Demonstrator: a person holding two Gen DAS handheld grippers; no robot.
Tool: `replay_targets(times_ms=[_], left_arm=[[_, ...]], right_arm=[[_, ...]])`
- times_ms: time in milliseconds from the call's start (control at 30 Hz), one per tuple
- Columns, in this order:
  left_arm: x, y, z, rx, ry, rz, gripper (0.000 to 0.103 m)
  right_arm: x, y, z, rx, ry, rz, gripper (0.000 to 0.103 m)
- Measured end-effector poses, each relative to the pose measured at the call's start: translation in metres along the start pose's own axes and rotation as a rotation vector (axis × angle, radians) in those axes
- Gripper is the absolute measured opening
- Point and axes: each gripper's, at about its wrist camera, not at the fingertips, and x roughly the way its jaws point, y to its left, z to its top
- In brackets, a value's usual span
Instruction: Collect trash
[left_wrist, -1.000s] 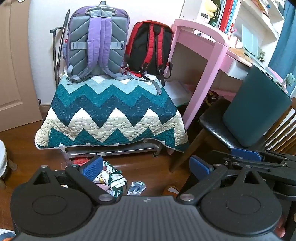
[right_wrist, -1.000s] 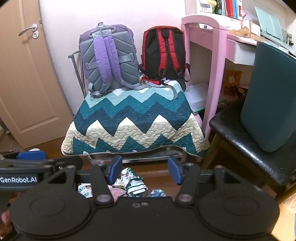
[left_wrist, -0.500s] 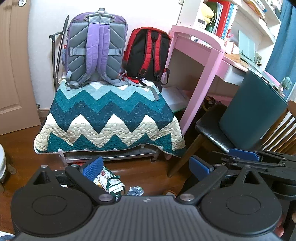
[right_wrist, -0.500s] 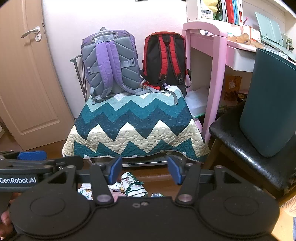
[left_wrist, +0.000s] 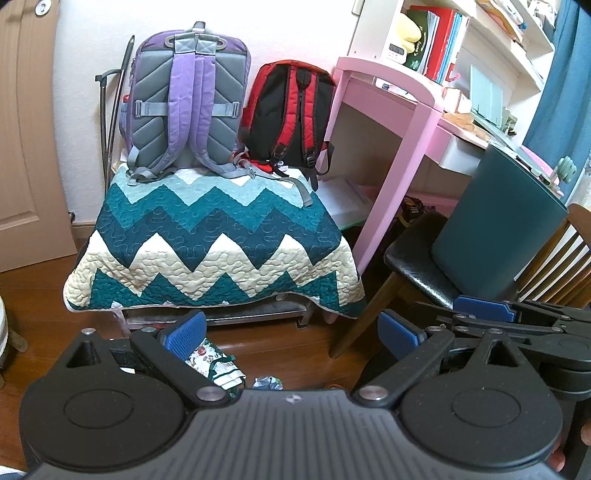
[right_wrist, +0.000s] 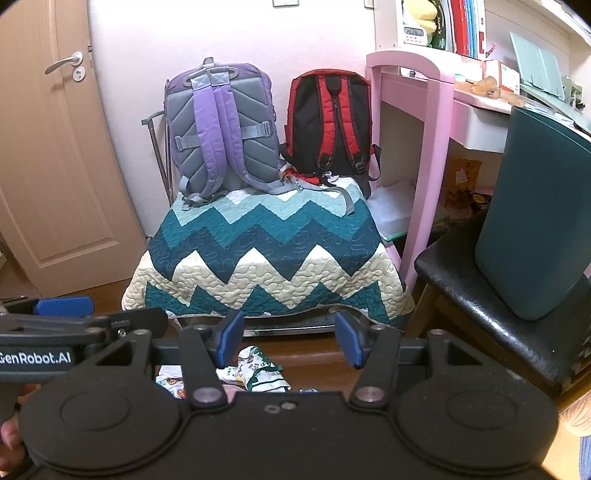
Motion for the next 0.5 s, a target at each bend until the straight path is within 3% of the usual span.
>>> replay_targets(times_ms=[500], left_arm=[[0.0062,0.0075,-0.0018,-0.022,0.028,-0.002,0.1]], right_arm=[[0.0083,-0.0018,0.0032,0.003,0.033,0.014,0.056]])
